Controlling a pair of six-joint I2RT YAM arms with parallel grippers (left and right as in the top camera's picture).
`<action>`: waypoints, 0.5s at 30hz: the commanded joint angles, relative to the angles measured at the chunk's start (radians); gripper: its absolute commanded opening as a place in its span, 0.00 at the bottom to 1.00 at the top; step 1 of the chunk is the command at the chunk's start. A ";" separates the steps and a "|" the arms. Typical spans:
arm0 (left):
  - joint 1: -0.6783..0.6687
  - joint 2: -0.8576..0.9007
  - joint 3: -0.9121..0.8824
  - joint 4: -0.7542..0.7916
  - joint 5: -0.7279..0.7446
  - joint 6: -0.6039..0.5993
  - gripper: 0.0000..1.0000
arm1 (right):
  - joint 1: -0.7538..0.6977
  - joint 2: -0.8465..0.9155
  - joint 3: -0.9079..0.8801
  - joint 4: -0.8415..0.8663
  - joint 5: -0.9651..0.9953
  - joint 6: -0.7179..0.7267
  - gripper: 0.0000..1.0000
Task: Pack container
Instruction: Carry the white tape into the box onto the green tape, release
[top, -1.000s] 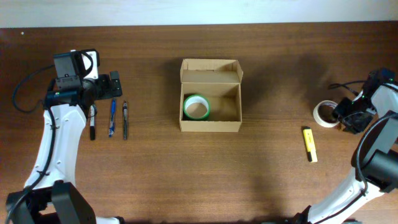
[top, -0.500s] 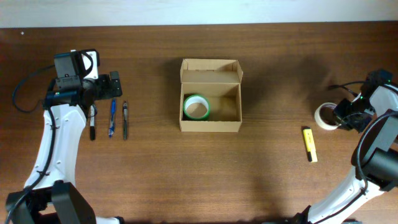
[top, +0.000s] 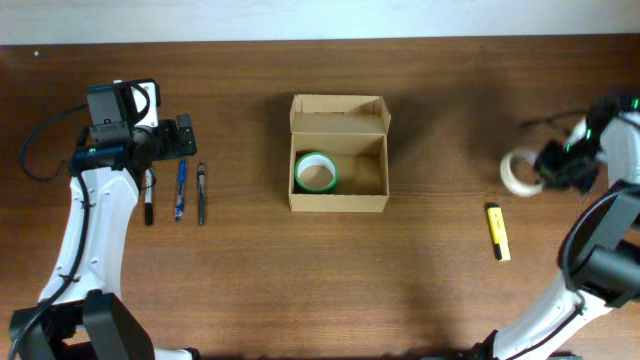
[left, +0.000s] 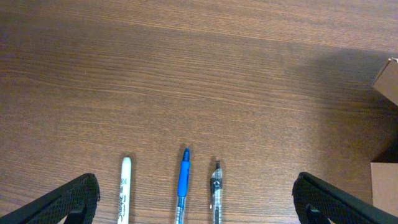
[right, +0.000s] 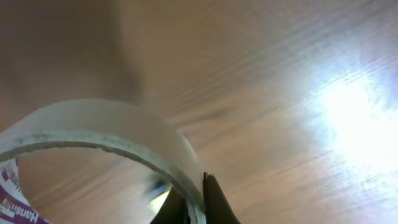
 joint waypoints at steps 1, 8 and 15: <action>0.005 0.003 0.013 0.002 0.010 0.016 0.99 | 0.167 -0.179 0.285 -0.116 -0.106 -0.127 0.04; 0.005 0.003 0.014 0.002 0.010 0.016 0.99 | 0.600 -0.216 0.622 -0.248 -0.107 -0.406 0.04; 0.005 0.003 0.014 0.002 0.010 0.016 0.99 | 0.927 -0.119 0.567 -0.227 0.041 -0.571 0.04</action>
